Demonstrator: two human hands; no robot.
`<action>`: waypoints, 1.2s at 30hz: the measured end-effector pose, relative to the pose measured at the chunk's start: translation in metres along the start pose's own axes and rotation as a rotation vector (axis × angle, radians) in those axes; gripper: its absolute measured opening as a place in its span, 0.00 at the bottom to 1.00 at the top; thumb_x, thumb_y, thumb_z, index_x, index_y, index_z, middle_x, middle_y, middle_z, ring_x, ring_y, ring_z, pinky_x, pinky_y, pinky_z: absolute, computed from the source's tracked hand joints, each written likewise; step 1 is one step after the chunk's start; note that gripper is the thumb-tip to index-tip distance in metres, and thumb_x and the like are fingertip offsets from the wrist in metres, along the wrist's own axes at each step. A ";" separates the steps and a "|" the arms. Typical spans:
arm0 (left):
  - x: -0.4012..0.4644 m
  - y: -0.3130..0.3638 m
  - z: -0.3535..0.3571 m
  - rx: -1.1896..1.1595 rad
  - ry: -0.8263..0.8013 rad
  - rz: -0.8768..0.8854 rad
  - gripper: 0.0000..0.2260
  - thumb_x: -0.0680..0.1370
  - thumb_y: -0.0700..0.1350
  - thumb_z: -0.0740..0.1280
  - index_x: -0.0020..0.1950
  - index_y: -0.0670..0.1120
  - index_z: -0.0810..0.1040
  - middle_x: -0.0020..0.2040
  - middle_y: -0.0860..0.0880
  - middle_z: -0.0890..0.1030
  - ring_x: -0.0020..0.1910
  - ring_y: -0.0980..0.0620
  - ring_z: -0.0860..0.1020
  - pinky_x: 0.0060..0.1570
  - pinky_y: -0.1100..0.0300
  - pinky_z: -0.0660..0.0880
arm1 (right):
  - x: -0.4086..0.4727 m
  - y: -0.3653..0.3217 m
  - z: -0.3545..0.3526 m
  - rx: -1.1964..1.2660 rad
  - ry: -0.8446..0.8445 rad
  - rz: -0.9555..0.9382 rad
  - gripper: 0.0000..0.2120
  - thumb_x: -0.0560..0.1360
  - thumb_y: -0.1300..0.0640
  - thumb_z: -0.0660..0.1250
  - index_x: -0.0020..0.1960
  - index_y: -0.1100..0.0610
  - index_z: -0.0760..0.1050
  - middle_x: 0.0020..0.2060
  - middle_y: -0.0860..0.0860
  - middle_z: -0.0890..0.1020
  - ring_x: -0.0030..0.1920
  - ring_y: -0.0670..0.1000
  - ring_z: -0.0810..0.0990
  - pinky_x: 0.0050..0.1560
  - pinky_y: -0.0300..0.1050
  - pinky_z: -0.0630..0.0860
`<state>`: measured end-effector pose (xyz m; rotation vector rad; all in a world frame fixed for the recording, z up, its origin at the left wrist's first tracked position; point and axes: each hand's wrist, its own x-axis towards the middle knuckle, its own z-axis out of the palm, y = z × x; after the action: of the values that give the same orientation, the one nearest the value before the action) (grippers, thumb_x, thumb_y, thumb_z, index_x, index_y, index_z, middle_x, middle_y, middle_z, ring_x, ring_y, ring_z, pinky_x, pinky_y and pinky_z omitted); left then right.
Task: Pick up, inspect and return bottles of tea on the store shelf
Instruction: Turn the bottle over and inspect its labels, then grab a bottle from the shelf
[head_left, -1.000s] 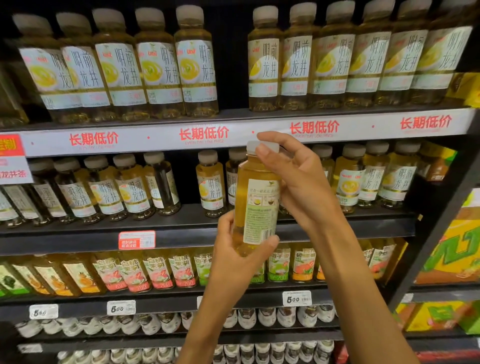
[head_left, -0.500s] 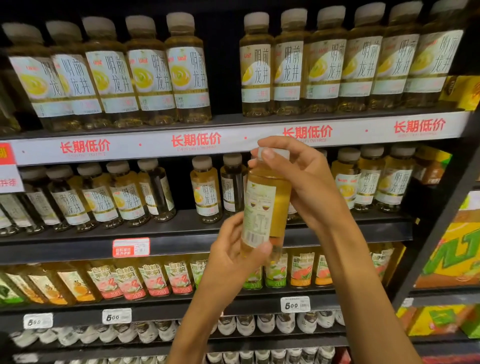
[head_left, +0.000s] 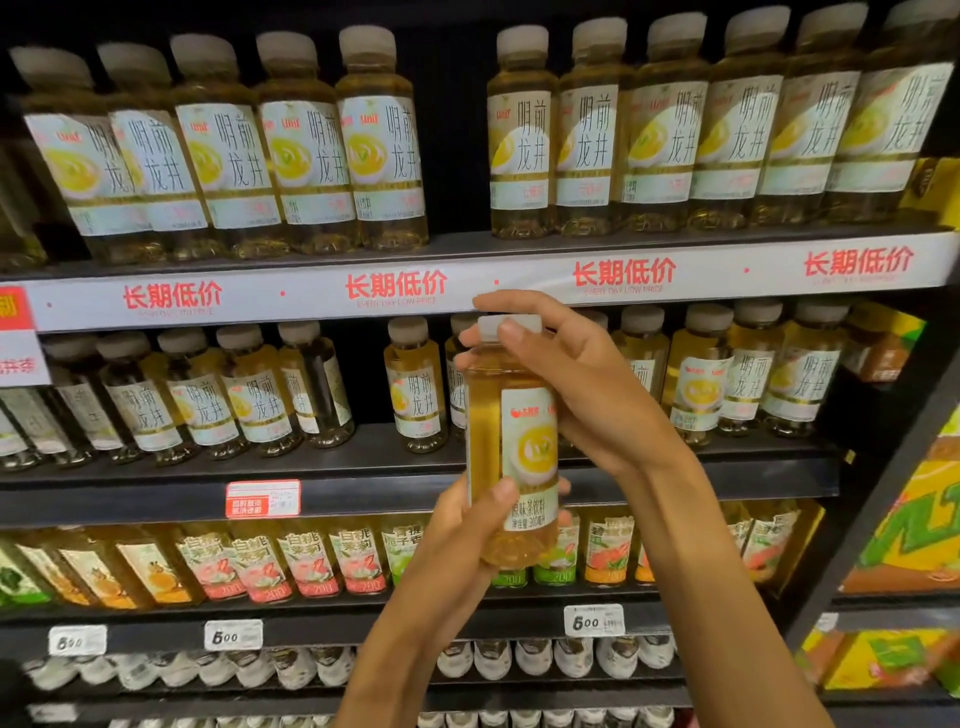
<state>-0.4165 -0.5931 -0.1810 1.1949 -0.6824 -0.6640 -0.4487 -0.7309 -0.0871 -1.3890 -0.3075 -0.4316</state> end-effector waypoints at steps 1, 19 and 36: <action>0.001 0.000 -0.001 0.015 0.031 0.020 0.38 0.63 0.66 0.75 0.68 0.50 0.71 0.59 0.46 0.82 0.58 0.47 0.81 0.54 0.53 0.78 | 0.000 -0.001 0.000 -0.012 0.014 -0.020 0.14 0.74 0.53 0.67 0.58 0.54 0.77 0.51 0.55 0.84 0.53 0.54 0.83 0.50 0.45 0.80; 0.036 0.036 -0.001 0.140 0.051 0.187 0.28 0.67 0.61 0.69 0.64 0.55 0.71 0.59 0.54 0.82 0.61 0.53 0.79 0.60 0.56 0.76 | 0.033 -0.018 -0.008 -0.093 -0.012 -0.082 0.17 0.80 0.55 0.61 0.68 0.49 0.71 0.59 0.56 0.80 0.61 0.55 0.79 0.61 0.51 0.76; 0.095 0.129 0.002 0.865 0.406 0.629 0.39 0.75 0.49 0.70 0.78 0.51 0.48 0.66 0.58 0.59 0.62 0.69 0.58 0.59 0.75 0.63 | 0.116 -0.084 0.020 -0.444 0.207 -0.592 0.14 0.80 0.64 0.60 0.66 0.59 0.67 0.53 0.57 0.77 0.50 0.52 0.76 0.55 0.52 0.76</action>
<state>-0.3458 -0.6369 -0.0439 1.7066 -0.9655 0.4584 -0.3845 -0.7346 0.0423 -1.6553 -0.4726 -1.1811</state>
